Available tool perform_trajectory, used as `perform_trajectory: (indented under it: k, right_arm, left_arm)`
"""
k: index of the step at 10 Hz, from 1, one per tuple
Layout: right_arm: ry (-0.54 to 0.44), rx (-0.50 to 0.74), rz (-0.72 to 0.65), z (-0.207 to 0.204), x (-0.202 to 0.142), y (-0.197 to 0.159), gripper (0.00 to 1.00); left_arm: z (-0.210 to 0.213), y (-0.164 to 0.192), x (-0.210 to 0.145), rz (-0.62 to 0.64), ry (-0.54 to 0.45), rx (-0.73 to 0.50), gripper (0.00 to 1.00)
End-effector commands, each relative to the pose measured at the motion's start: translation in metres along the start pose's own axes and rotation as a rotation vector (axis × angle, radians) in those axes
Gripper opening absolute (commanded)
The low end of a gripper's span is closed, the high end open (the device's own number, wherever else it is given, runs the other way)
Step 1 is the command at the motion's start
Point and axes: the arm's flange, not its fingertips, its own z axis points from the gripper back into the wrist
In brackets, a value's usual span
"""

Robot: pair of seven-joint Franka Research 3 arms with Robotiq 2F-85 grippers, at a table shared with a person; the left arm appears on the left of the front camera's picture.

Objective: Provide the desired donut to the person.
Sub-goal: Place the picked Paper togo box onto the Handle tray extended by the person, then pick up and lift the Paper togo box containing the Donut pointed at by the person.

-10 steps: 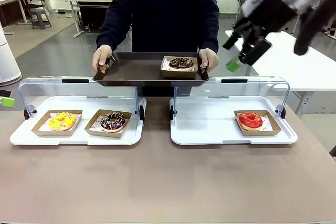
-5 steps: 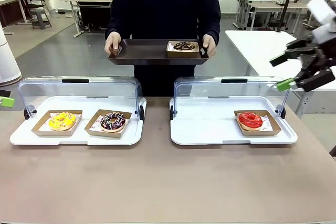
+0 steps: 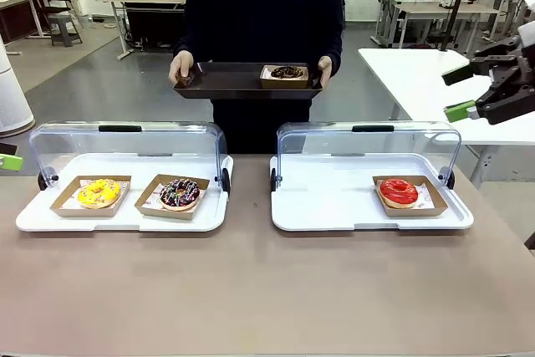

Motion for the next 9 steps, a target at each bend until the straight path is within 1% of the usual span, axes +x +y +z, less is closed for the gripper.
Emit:
perform_trajectory:
  k: [1, 9]
  right_arm:
    - [-0.001, -0.011, 0.001, 0.0125, -0.0149, 0.0011, 1.0]
    - [-0.001, -0.011, 0.001, 0.0125, -0.0149, 0.0011, 1.0]
  left_arm:
    - [-0.0002, 0.0021, -0.0014, -0.02, -0.026, -0.003, 1.0]
    - [-0.0002, 0.0021, -0.0014, -0.02, -0.026, -0.003, 1.0]
